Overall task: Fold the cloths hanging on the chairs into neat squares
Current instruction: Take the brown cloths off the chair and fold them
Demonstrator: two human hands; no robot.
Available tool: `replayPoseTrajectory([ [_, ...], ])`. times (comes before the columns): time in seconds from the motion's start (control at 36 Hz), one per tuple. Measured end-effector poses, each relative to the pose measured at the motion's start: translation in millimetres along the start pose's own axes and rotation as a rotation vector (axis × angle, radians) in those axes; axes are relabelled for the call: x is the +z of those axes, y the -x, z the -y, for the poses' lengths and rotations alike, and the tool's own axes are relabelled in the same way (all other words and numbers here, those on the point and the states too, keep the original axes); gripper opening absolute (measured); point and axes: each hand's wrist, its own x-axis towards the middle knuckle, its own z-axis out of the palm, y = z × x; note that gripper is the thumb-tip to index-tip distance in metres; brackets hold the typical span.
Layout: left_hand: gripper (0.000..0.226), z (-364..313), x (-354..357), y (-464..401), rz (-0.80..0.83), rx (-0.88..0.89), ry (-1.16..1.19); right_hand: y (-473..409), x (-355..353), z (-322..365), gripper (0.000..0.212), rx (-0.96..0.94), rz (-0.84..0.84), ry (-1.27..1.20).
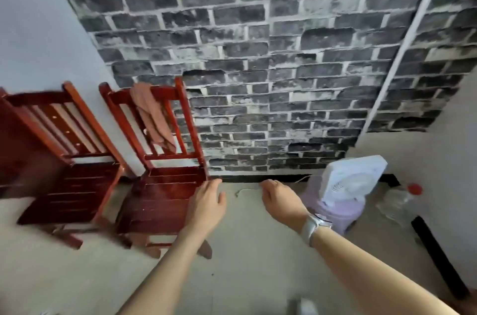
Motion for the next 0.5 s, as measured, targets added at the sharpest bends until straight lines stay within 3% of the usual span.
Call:
replayPoseTrajectory([
  [0.31, 0.039, 174.2, -86.6, -1.4, -0.154, -0.427, 0.009, -105.7, 109.2, 155.7, 0.034, -0.266, 0.298, 0.069],
  [0.5, 0.036, 252.6, -130.6, -92.9, -0.209, -0.432, 0.012, -221.3, 162.6, 215.9, 0.035, -0.301, 0.308, 0.055],
])
